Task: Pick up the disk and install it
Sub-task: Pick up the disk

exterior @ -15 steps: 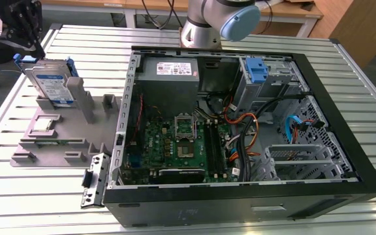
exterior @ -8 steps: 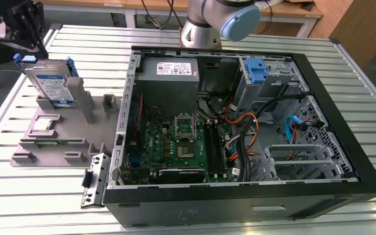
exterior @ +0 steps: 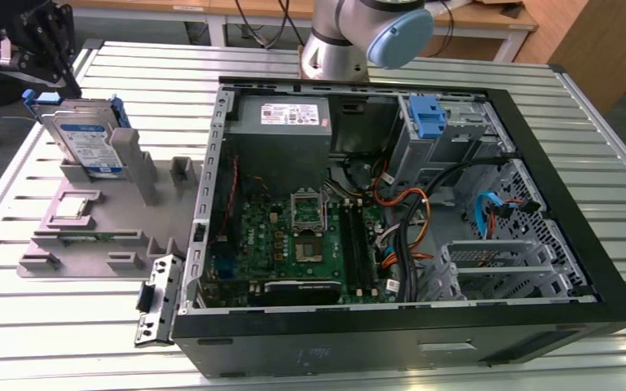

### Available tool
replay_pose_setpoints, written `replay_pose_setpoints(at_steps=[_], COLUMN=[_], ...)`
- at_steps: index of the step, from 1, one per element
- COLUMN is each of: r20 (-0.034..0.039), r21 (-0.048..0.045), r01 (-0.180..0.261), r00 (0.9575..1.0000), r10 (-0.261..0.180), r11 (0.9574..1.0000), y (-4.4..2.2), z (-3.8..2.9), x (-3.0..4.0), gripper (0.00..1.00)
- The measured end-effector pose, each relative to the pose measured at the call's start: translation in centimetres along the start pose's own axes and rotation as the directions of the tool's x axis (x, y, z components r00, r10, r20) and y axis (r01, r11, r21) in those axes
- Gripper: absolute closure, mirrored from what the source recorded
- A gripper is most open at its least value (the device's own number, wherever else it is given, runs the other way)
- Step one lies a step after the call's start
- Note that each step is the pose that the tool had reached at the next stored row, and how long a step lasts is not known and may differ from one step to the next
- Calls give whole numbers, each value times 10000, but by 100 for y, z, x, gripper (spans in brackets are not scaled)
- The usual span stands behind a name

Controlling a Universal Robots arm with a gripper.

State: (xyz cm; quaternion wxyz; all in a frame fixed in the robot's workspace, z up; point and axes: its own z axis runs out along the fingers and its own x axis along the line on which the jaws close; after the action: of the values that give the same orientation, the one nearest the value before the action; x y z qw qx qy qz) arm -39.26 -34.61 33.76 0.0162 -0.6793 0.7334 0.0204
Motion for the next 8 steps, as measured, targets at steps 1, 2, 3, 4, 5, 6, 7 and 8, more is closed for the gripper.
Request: replay_pose_setpoints(at_steps=[1,2,3,4,5,6,7,8], r20=[0,1,-2,-6,-8,-9,-10,-10], r21=[0,-11,-50,-97,-107,-111,-116,-118], r01=[0,-1,-2,-4,-5,-6,-6,-7], r00=[10000,10000,10000,10000,10000,10000,10000,10000], r10=[0,1,2,4,5,6,6,6], r11=[10000,10000,10000,10000,9999,9999,9999,9999], y=[0,0,-1,0,0,0,0,0], z=[0,2,3,3,2,2,1,1], x=[0,0,0,0,0,0,0,0], gripper=[90,90,90,90,90,90,90,90])
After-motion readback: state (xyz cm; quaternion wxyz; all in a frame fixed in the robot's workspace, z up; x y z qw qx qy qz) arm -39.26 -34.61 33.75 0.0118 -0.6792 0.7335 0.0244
